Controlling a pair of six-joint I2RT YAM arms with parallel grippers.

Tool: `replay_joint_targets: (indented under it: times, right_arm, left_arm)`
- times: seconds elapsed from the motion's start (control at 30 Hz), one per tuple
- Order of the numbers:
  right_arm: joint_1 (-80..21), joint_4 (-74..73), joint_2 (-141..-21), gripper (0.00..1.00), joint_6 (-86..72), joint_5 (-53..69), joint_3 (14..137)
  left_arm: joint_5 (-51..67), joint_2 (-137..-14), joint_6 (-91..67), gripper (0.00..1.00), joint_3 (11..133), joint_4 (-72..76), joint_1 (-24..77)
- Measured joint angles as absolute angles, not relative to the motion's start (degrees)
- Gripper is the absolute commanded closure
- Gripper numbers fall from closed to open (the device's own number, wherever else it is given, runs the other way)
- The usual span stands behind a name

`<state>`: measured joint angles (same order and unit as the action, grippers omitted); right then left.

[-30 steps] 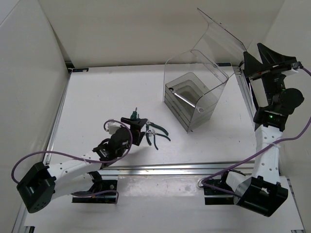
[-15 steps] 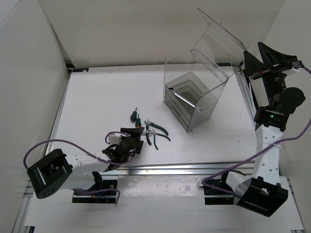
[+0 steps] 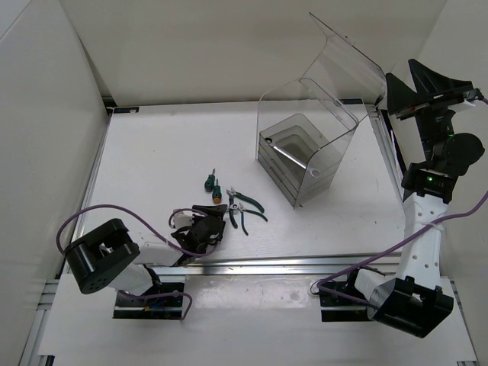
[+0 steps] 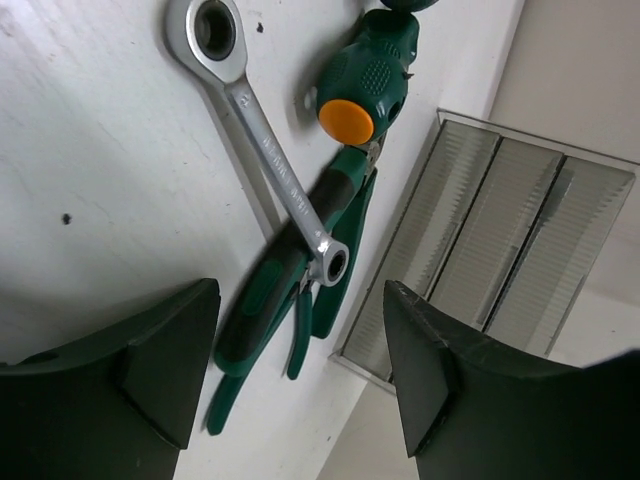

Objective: Sort the tools into containers

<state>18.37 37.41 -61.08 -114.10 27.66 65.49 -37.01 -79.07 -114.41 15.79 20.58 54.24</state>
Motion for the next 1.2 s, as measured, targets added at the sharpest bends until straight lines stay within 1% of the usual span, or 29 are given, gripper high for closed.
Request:
replay_joint_targets:
  times: [0.33,0.37,0.6,0.77,0.9,1.0,1.03,1.13,1.2]
  right_arm:
    - [18.4,37.4,-62.1,0.32,-114.1,28.3,65.9]
    - [18.4,37.4,-62.1,0.32,-114.1,28.3,65.9]
    - [18.4,37.4,-62.1,0.32,-114.1,28.7,65.9]
    - [18.4,37.4,-62.3,0.32,-114.1,28.7,65.9]
    - [18.4,37.4,-62.8,0.32,-114.1,28.8,65.9]
    - [18.4,37.4,-63.0,0.32,-114.1,28.9,65.9]
    - [18.4,37.4,-63.0,0.32,-114.1,28.9,65.9]
    - [18.4,37.4,-63.0,0.32,-114.1,28.9,65.9]
    - [18.4,37.4,-63.0,0.32,-114.1,29.0,65.9]
  left_arm:
    - [-38.6,-87.0,-115.0,0.30,19.6,25.3,54.2]
    - [-38.6,-87.3,-114.9,0.33,19.9,25.2,54.2]
    - [-38.8,-87.9,-115.1,0.39,21.2,22.6,54.3]
    - [-39.0,-88.1,-115.3,0.40,21.5,21.6,54.3]
    - [-40.0,-88.6,-115.6,0.40,21.6,21.7,54.5]
    - [-40.6,-88.6,-115.7,0.36,21.6,21.6,54.5]
    - [-40.8,-88.6,-115.9,0.32,21.6,21.6,54.5]
    - [-41.5,-88.5,-116.1,0.28,21.6,21.9,54.5]
    - [-41.6,-88.5,-116.2,0.27,21.6,22.2,54.4]
